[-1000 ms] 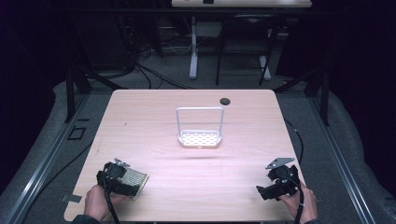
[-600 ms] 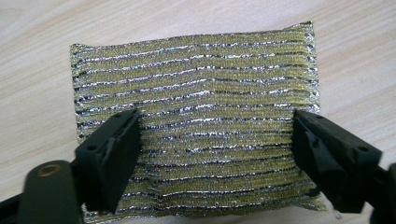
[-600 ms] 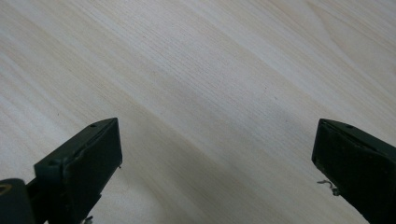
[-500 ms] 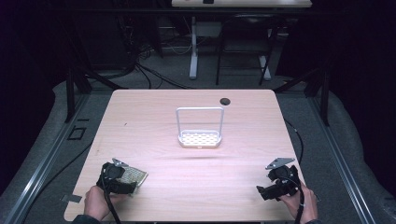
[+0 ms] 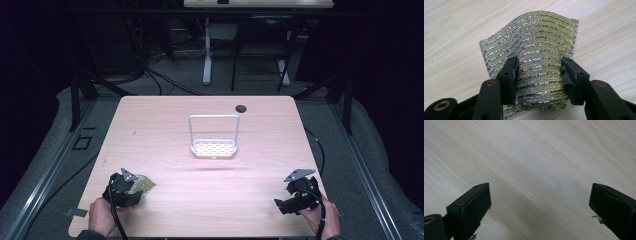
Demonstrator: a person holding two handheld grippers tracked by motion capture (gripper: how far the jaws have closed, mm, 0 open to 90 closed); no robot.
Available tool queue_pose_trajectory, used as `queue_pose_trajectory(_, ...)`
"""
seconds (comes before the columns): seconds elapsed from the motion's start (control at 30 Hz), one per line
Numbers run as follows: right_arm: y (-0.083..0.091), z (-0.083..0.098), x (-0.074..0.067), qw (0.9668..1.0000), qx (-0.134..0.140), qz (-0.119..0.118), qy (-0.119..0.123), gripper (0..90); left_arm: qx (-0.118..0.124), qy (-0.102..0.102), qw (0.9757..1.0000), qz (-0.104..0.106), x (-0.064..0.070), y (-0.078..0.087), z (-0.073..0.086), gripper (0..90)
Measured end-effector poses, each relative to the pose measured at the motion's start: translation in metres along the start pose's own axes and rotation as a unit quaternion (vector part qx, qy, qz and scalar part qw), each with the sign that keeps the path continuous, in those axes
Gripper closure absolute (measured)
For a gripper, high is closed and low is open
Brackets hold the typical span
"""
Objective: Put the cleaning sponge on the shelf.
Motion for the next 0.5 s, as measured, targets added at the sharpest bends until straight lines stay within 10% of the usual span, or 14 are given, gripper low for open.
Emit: queue_pose_trajectory(0.5,0.002,0.000,0.002,1.0000,0.002,0.000,0.001,4.6,0.036,-0.004,0.9992,0.020,0.004,0.018,-0.006,55.0)
Point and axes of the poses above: each handheld gripper's, and its own axes: y roughly backward along the jaws, z roughly out of its underside, x roughly to its right, the point moved 5 cm from there along -y, roughly forward along the jaws, and after that the axes turned 1 degree about z, right-handed, at the moved point
